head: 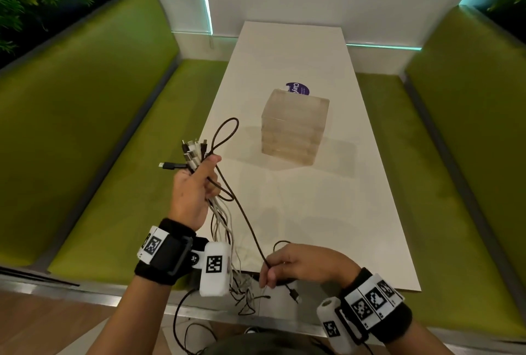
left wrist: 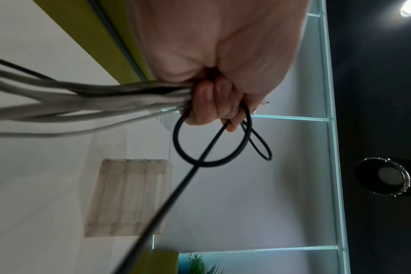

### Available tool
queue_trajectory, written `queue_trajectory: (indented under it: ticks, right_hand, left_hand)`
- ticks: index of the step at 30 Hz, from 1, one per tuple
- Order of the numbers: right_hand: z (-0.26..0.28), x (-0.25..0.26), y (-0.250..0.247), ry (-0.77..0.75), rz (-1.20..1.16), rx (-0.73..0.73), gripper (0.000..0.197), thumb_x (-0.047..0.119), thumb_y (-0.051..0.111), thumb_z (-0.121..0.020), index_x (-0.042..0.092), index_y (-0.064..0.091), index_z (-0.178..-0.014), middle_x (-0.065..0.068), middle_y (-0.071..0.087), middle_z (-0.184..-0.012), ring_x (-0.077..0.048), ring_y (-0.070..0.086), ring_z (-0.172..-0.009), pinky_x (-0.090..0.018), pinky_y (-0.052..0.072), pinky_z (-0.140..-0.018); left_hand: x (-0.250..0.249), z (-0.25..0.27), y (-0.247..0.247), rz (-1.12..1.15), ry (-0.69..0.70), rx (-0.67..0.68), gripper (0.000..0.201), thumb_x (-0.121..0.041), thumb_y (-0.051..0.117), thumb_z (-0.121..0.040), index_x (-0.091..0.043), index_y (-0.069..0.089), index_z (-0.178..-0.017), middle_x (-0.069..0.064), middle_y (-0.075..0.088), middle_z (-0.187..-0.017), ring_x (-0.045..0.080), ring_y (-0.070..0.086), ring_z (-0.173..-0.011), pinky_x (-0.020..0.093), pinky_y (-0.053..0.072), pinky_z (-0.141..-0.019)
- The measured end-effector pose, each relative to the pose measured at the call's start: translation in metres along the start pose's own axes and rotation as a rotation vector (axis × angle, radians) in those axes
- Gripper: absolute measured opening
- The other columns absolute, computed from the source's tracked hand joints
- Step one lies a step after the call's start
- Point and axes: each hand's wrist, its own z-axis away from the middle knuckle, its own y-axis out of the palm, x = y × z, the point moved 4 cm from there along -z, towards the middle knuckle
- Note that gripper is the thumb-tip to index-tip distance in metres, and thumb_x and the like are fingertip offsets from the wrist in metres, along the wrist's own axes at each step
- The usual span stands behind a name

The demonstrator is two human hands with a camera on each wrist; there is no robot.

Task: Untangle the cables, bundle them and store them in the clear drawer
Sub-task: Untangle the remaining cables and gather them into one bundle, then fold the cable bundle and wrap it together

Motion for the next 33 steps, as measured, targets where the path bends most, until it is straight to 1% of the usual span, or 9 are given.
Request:
queue_trajectory:
  ticks: [2, 6, 10, 13, 18, 23, 27, 30, 33]
  right_hand:
    - [0.002, 0.005, 0.008, -0.039, -0.207, 0.116, 0.026, 0.011, 0.044, -0.098, -0.002, 0.061, -0.113, -0.004, 0.064, -0.085, -0.017, 0.062, -0.086, -0.034, 0.048, -0.090]
    - [0.002, 0.004, 0.020, -0.026, -0.497, 0.198, 0.024, 0.009, 0.037, -0.100, 0.008, 0.057, -0.114, -0.003, 0.065, -0.080, -0.017, 0.069, -0.080, -0.026, 0.056, -0.077]
    - [-0.010, -0.023, 0.019, 0.059, -0.433, 0.063, 0.025, 0.013, 0.037, -0.101, 0.015, 0.062, -0.107, 0.000, 0.072, -0.084, -0.017, 0.068, -0.088, -0.030, 0.054, -0.089]
    - [-0.020, -0.052, 0.012, 0.142, -0.154, -0.134, 0.022, 0.025, 0.051, -0.094, 0.019, 0.067, -0.108, -0.004, 0.072, -0.099, -0.020, 0.064, -0.095, -0.037, 0.047, -0.096]
    - [-0.013, -0.075, -0.008, 0.222, 0.162, -0.271, 0.043, 0.016, 0.067, -0.085, 0.018, 0.057, -0.127, 0.007, 0.059, -0.108, -0.014, 0.058, -0.106, -0.027, 0.046, -0.096]
    - [0.020, -0.036, -0.052, -0.034, -0.375, -0.610, 0.034, -0.001, 0.045, -0.096, 0.011, 0.055, -0.127, -0.012, 0.062, -0.120, -0.021, 0.065, -0.097, -0.036, 0.056, -0.087]
    - [0.045, 0.019, -0.063, -0.252, -0.624, -0.611, 0.035, 0.029, 0.044, -0.095, 0.008, 0.063, -0.117, -0.013, 0.069, -0.105, -0.026, 0.066, -0.079, -0.028, 0.053, -0.063]
    - [0.047, 0.032, -0.062, -0.226, -0.422, -0.614, 0.018, 0.012, 0.059, -0.091, 0.005, 0.069, -0.104, -0.008, 0.068, -0.080, -0.018, 0.061, -0.066, -0.025, 0.049, -0.056]
    - [0.044, 0.027, -0.059, -0.104, -0.285, -0.518, 0.013, 0.002, 0.065, -0.085, 0.001, 0.071, -0.097, -0.009, 0.065, -0.071, -0.015, 0.059, -0.062, -0.024, 0.050, -0.058]
  left_hand:
    - [0.000, 0.000, 0.002, -0.014, 0.001, 0.006, 0.011, -0.010, 0.057, -0.092, -0.007, 0.060, -0.083, -0.011, 0.032, -0.046, 0.005, 0.026, -0.041, 0.018, 0.023, -0.039]
    - [-0.001, 0.000, 0.004, -0.040, -0.002, 0.040, 0.010, -0.011, 0.056, -0.093, -0.007, 0.059, -0.084, -0.012, 0.033, -0.045, 0.005, 0.026, -0.040, 0.018, 0.022, -0.039]
    - [0.005, 0.004, 0.008, -0.084, -0.043, 0.120, 0.014, -0.008, 0.055, -0.094, -0.006, 0.063, -0.082, -0.011, 0.027, -0.046, 0.006, 0.022, -0.040, 0.021, 0.018, -0.040]
    - [0.013, 0.010, 0.012, -0.201, -0.085, 0.240, 0.015, -0.007, 0.056, -0.092, -0.005, 0.065, -0.081, -0.010, 0.028, -0.047, 0.006, 0.022, -0.040, 0.020, 0.020, -0.039]
    - [0.021, 0.027, 0.015, -0.489, -0.150, 0.481, 0.020, -0.008, 0.063, -0.088, 0.012, 0.062, -0.086, -0.008, 0.032, -0.049, 0.009, 0.025, -0.043, 0.022, 0.020, -0.041]
    - [0.029, 0.040, 0.019, -0.672, -0.222, 0.611, 0.027, -0.011, 0.067, -0.087, 0.015, 0.058, -0.088, -0.003, 0.028, -0.052, 0.016, 0.021, -0.049, 0.025, 0.019, -0.044]
    - [0.034, 0.042, 0.025, -0.704, -0.265, 0.640, 0.031, -0.012, 0.067, -0.087, 0.016, 0.055, -0.091, -0.007, 0.027, -0.050, 0.016, 0.021, -0.049, 0.030, 0.016, -0.047]
    - [0.034, 0.043, 0.027, -0.713, -0.253, 0.675, 0.029, -0.017, 0.067, -0.088, 0.011, 0.058, -0.090, -0.009, 0.029, -0.050, 0.014, 0.021, -0.048, 0.026, 0.017, -0.045]
    - [0.029, 0.041, 0.025, -0.635, -0.186, 0.662, 0.025, -0.029, 0.072, -0.080, -0.009, 0.069, -0.096, -0.008, 0.030, -0.054, 0.012, 0.024, -0.048, 0.025, 0.019, -0.045]
